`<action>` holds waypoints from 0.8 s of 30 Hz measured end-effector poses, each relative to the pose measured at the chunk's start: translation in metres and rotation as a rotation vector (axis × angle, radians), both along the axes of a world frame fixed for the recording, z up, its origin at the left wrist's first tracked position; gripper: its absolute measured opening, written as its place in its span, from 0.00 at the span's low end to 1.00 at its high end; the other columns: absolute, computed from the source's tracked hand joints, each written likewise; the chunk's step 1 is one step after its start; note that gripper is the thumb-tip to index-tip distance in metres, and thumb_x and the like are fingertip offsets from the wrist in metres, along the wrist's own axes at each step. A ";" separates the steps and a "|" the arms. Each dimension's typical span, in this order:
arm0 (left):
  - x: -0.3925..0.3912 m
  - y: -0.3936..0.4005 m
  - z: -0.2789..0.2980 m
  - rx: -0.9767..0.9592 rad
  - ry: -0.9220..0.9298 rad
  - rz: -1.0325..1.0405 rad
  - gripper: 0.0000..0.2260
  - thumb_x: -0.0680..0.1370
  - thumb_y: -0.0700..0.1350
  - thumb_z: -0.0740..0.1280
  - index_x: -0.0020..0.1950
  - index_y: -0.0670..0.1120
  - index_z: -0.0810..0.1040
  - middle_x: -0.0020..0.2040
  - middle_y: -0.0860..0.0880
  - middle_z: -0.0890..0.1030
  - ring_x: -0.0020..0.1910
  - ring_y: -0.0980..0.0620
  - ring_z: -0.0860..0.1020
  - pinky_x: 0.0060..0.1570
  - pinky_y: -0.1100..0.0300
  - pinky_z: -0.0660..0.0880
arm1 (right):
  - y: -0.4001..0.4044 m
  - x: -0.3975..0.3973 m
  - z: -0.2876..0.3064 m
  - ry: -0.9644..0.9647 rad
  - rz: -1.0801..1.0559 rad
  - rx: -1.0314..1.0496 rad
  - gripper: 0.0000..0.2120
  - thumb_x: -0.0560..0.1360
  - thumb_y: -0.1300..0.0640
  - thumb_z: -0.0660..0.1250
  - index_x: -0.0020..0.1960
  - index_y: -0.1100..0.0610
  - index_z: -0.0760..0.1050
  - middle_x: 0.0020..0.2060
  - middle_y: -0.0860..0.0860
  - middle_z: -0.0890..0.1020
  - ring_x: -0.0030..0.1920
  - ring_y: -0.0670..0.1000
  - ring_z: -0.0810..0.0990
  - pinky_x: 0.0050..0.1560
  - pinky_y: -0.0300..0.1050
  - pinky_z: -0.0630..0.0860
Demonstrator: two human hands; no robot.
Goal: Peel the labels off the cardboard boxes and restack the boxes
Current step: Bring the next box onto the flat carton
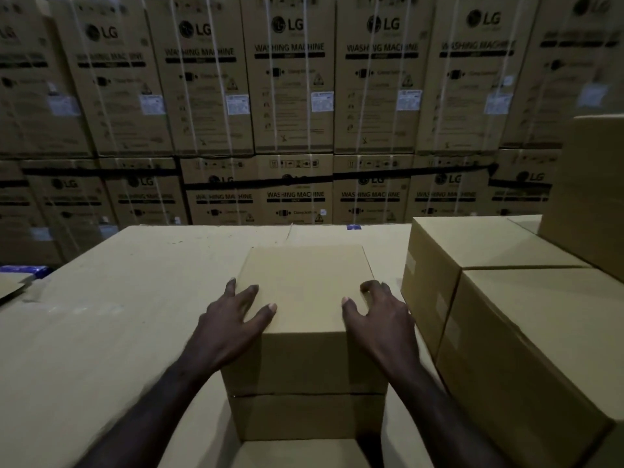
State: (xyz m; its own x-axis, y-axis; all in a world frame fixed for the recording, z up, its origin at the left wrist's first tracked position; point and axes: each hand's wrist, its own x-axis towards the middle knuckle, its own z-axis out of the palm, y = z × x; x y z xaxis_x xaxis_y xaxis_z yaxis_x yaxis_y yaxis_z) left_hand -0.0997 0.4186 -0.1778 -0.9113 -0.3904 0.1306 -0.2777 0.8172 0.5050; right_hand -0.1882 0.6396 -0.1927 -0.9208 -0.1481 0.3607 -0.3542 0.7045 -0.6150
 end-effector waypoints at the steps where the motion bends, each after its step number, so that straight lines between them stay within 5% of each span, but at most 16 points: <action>1: -0.001 -0.002 0.000 0.025 0.005 -0.006 0.33 0.75 0.66 0.60 0.77 0.54 0.62 0.79 0.46 0.53 0.74 0.40 0.62 0.69 0.41 0.63 | -0.002 0.002 0.001 -0.017 -0.031 -0.009 0.26 0.76 0.40 0.62 0.69 0.52 0.70 0.63 0.53 0.77 0.58 0.55 0.78 0.56 0.48 0.76; 11: -0.016 -0.017 0.020 0.204 0.084 0.086 0.40 0.71 0.63 0.70 0.78 0.53 0.57 0.76 0.42 0.63 0.71 0.39 0.65 0.66 0.45 0.68 | -0.009 0.006 0.030 -0.072 -0.022 -0.065 0.24 0.74 0.41 0.67 0.67 0.52 0.73 0.60 0.53 0.79 0.55 0.52 0.79 0.52 0.47 0.79; 16: -0.016 -0.015 0.039 0.239 0.088 0.052 0.32 0.72 0.60 0.71 0.72 0.46 0.71 0.69 0.44 0.74 0.64 0.43 0.74 0.58 0.53 0.72 | -0.015 0.011 0.038 -0.045 -0.029 -0.090 0.24 0.74 0.41 0.67 0.65 0.52 0.75 0.61 0.53 0.80 0.57 0.51 0.78 0.53 0.45 0.76; 24: -0.025 -0.013 0.123 0.201 0.255 -0.084 0.30 0.72 0.58 0.72 0.69 0.47 0.72 0.67 0.42 0.74 0.59 0.45 0.76 0.55 0.50 0.76 | -0.013 0.001 0.102 0.161 -0.076 -0.190 0.24 0.73 0.40 0.68 0.63 0.53 0.76 0.57 0.53 0.81 0.50 0.50 0.80 0.49 0.49 0.81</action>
State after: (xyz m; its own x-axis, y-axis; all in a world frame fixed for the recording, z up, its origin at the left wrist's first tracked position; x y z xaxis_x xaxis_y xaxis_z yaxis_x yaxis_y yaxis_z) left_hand -0.1243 0.4061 -0.0553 -0.8891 -0.3565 0.2869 -0.0576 0.7091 0.7027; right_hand -0.1871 0.6271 -0.0905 -0.8551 0.0035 0.5185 -0.4092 0.6096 -0.6789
